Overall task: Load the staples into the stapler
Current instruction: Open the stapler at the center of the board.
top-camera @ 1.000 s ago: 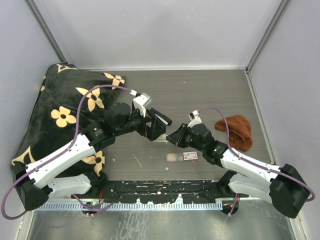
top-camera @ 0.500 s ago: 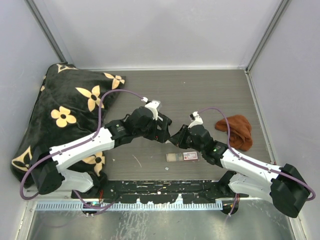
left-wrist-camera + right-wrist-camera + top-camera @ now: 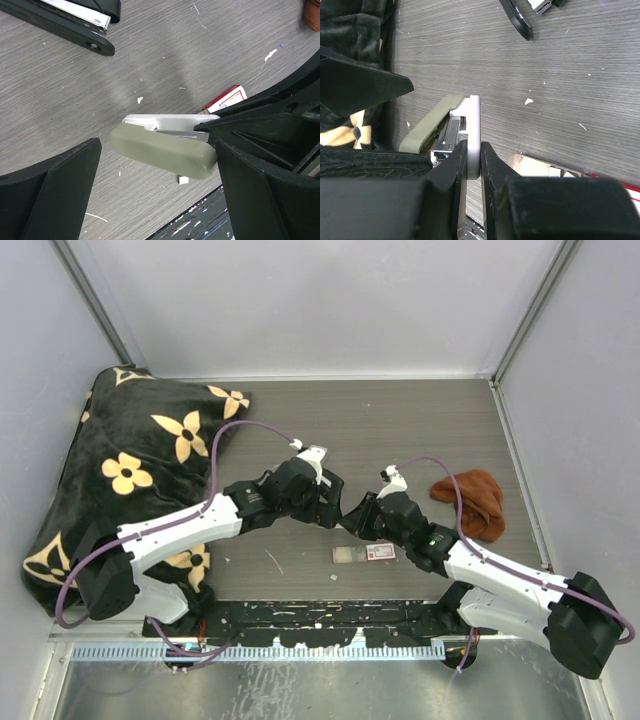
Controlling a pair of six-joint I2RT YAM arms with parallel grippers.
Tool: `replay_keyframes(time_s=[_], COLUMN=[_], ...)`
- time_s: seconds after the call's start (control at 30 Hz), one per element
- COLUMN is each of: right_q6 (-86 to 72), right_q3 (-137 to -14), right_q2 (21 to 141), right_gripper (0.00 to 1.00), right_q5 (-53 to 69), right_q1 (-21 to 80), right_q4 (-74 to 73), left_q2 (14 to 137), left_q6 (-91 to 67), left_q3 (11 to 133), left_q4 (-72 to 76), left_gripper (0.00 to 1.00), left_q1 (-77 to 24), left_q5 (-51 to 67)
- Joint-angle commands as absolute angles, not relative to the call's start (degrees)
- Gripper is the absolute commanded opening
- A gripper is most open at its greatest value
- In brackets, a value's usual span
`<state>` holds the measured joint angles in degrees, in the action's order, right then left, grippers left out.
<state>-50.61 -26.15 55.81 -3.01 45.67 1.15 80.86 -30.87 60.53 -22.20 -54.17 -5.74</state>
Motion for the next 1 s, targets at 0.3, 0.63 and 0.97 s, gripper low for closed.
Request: replay_keyframes(time_s=[0.3,0.63,0.97], right_q6=[-49.76,-50.72,-53.48], right_q3=[-29.51,-30.00,-29.74], right_q2=[50.71,50.88,50.50], right_gripper=[0.01,0.01,0.01], right_q5=[-6.59,-5.13,-1.98], right_q1=[45.88,45.88,45.90], right_q4=[1.45,0.91,2.98], left_q2=[67.02,58.53,59.73], left_q6=[-31.20,-31.46,-30.68], left_q3=[48.43,39.90,36.35], left_q4=[-27.53,-29.10,-25.89], left_gripper=[0.98,0.98,0.98], left_q1=[-49.27,-41.99,-39.05], left_q5=[-11.31,-11.97,-11.52])
